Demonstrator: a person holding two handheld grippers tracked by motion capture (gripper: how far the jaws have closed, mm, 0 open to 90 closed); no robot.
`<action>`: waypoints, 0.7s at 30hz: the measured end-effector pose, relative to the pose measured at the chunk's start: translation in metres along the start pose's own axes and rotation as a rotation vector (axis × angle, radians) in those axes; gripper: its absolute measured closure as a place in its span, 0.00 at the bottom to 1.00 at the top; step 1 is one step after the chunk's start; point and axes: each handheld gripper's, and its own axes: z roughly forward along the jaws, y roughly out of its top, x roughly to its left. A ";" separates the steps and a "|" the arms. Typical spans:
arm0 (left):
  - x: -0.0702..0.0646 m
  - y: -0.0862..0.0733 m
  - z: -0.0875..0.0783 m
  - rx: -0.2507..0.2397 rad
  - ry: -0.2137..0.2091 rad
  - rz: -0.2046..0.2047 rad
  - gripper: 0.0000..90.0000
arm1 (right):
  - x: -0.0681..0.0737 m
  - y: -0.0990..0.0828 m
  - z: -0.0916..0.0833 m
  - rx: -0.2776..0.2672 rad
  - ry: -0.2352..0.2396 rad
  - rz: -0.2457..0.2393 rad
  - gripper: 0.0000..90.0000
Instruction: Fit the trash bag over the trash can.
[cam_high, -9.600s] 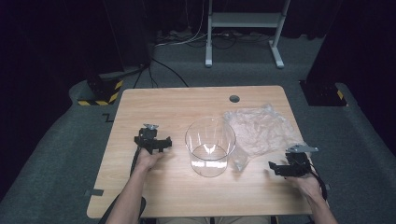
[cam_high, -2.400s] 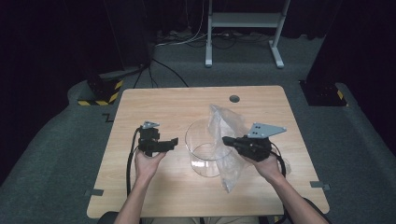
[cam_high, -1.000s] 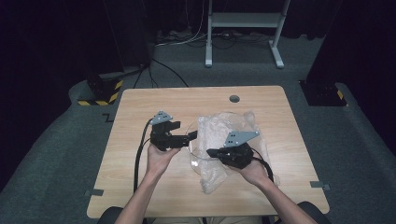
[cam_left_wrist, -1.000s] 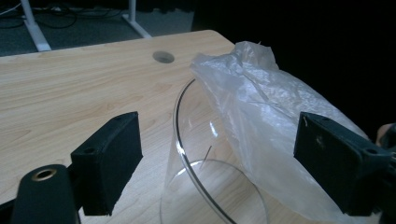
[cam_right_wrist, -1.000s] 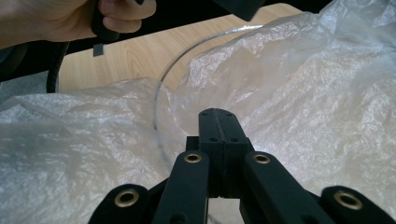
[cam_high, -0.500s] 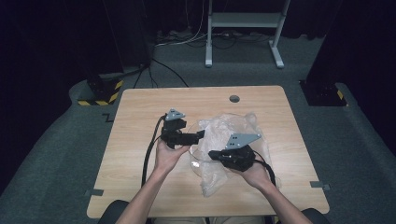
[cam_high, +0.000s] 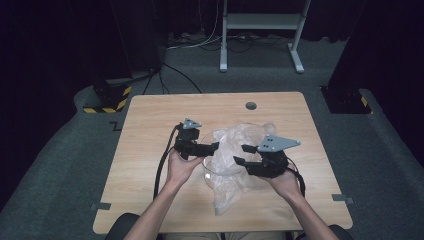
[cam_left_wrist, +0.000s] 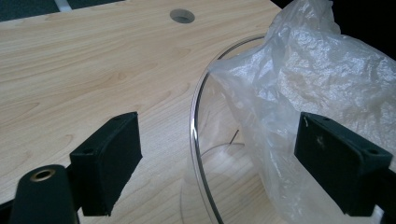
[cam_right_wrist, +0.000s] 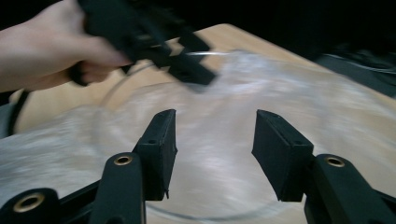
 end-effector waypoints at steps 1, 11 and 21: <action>0.000 0.000 0.000 0.001 0.000 0.000 0.16 | -0.004 -0.001 -0.003 -0.006 -0.034 0.022 0.53; -0.001 0.000 0.008 0.021 -0.010 0.005 0.17 | -0.024 -0.018 -0.004 0.036 -0.110 0.177 0.64; -0.003 -0.001 0.008 0.020 -0.014 0.003 0.17 | -0.019 -0.013 -0.008 0.020 -0.172 0.104 0.97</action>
